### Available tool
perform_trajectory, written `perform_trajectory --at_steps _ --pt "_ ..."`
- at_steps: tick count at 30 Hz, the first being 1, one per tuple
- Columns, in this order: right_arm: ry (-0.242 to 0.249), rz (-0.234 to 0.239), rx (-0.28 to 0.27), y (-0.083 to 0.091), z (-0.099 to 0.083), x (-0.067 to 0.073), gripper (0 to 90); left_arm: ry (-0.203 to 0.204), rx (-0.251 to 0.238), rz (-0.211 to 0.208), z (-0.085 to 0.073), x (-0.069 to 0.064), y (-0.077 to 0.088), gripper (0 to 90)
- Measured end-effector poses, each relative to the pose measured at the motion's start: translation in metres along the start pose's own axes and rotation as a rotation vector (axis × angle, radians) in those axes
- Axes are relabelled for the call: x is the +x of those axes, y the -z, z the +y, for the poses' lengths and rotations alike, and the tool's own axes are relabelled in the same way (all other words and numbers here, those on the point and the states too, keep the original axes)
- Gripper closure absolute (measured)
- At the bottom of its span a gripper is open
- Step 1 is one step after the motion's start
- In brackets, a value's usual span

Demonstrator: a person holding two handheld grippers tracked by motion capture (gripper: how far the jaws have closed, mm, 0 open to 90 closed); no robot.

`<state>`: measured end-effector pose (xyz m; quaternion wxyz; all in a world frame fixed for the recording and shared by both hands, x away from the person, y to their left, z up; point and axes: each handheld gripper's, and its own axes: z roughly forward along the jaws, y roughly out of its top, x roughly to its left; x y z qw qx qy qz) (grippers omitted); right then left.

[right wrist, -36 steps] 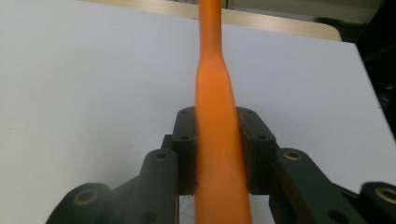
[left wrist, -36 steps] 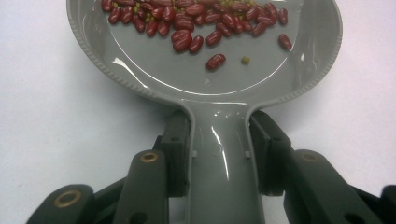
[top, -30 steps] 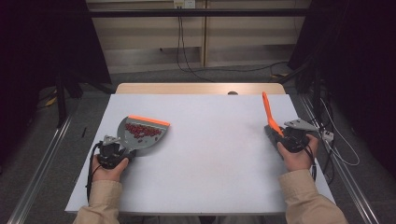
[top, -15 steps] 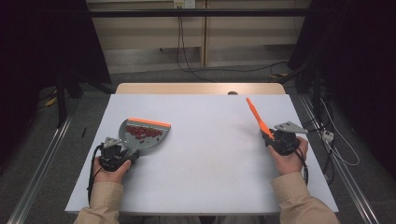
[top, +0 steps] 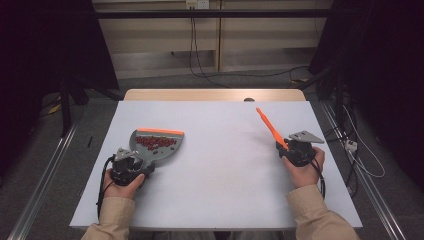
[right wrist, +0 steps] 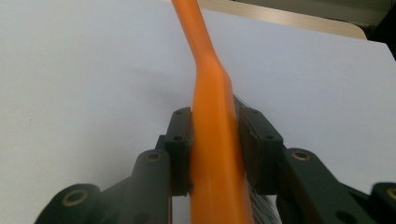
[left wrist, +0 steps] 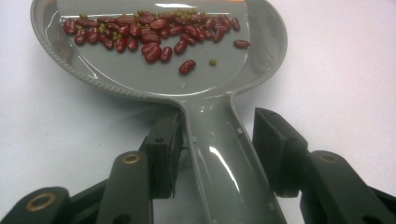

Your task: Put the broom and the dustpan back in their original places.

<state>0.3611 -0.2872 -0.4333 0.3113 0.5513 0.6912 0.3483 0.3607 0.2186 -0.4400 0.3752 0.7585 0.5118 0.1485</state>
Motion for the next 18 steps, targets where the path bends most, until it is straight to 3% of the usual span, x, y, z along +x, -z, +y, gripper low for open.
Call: perform_trajectory --at_steps 14,16,18 --pt "-0.016 0.009 0.007 -0.0014 -0.0022 0.0033 64.5 -0.005 -0.002 -0.045 -0.0001 -0.0055 -0.0008 49.5" --pt "-0.025 0.029 0.017 -0.0014 -0.0028 0.0042 61.7 -0.003 -0.01 -0.061 -0.0002 -0.0066 -0.0009 47.9" --pt "-0.054 0.093 0.003 0.0003 -0.0032 0.0043 58.5 0.004 -0.013 -0.087 0.0002 -0.0073 0.0008 43.0"
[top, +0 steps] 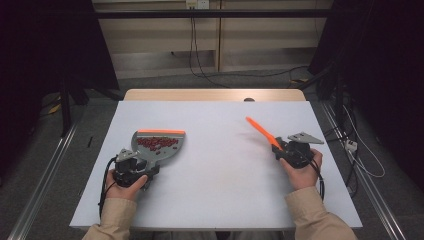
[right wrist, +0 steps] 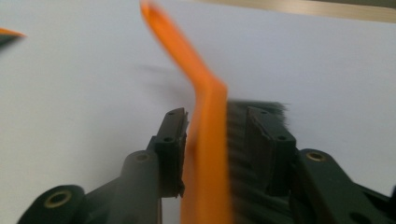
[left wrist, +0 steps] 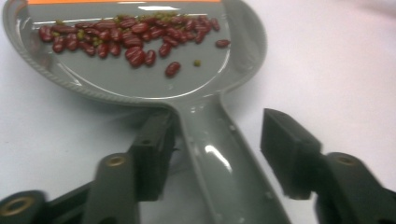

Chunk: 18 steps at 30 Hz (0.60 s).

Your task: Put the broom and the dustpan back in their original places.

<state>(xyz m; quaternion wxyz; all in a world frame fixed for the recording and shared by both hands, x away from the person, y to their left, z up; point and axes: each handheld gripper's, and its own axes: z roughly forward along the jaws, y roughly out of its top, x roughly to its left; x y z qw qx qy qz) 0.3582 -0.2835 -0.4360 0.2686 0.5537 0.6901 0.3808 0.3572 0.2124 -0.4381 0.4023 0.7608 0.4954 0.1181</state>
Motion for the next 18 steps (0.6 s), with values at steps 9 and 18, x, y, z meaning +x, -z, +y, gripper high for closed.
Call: perform_trajectory --at_steps 9,18 --pt "0.008 0.169 -0.04 0.017 -0.005 0.011 34.3 -0.058 -0.125 -0.099 -0.002 -0.003 0.017 13.7" --pt "0.035 0.22 -0.04 0.032 -0.027 0.014 28.8 -0.092 -0.156 -0.144 -0.005 -0.001 0.021 10.3"
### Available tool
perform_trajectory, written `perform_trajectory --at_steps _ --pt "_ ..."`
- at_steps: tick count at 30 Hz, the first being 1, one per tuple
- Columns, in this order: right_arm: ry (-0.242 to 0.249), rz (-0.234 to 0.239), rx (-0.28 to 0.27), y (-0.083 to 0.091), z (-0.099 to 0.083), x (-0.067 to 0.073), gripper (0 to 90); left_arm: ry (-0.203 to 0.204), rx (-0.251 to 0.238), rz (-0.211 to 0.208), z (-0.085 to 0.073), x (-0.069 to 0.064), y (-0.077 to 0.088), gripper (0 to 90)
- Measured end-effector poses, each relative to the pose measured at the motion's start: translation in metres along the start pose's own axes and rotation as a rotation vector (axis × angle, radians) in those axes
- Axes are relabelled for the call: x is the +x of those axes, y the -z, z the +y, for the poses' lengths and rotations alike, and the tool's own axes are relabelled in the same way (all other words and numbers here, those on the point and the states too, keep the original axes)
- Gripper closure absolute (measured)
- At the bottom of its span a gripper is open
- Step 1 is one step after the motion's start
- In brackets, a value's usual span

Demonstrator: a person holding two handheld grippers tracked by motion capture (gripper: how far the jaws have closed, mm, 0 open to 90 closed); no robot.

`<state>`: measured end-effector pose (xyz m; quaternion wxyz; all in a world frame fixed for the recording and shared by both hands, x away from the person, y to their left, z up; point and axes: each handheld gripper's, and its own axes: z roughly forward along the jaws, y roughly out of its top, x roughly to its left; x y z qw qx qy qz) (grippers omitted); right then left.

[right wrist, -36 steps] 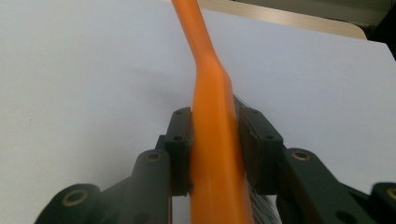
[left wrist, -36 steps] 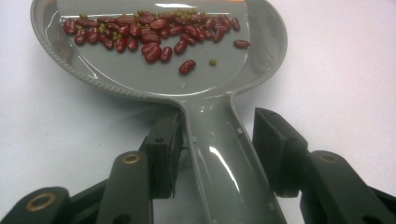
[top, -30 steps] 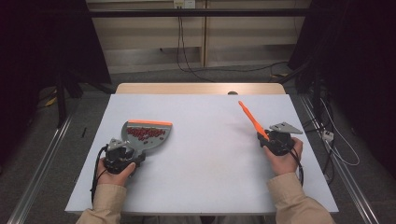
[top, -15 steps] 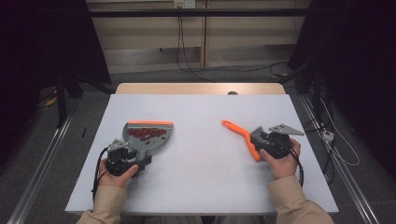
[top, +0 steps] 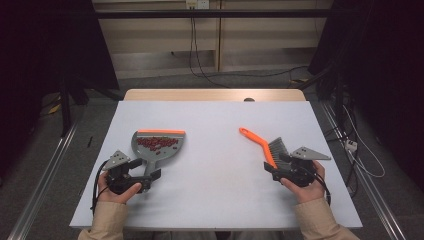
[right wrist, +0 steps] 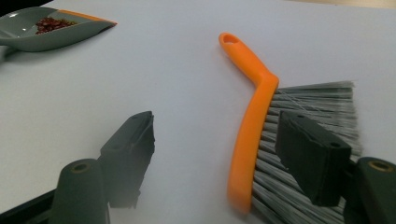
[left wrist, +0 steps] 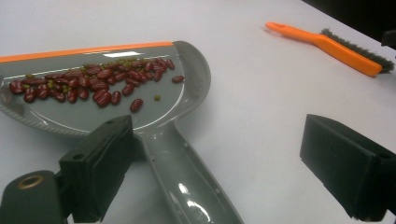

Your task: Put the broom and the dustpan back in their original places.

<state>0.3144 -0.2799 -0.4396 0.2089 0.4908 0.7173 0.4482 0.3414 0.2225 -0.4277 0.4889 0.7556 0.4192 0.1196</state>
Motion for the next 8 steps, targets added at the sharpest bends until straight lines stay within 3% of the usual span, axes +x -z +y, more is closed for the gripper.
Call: perform_trajectory --at_steps 8 --pt "0.01 0.005 -0.014 0.0018 -0.0027 0.0004 26.9 -0.025 0.0 -0.007 -0.0003 -0.0033 -0.0016 9.3"
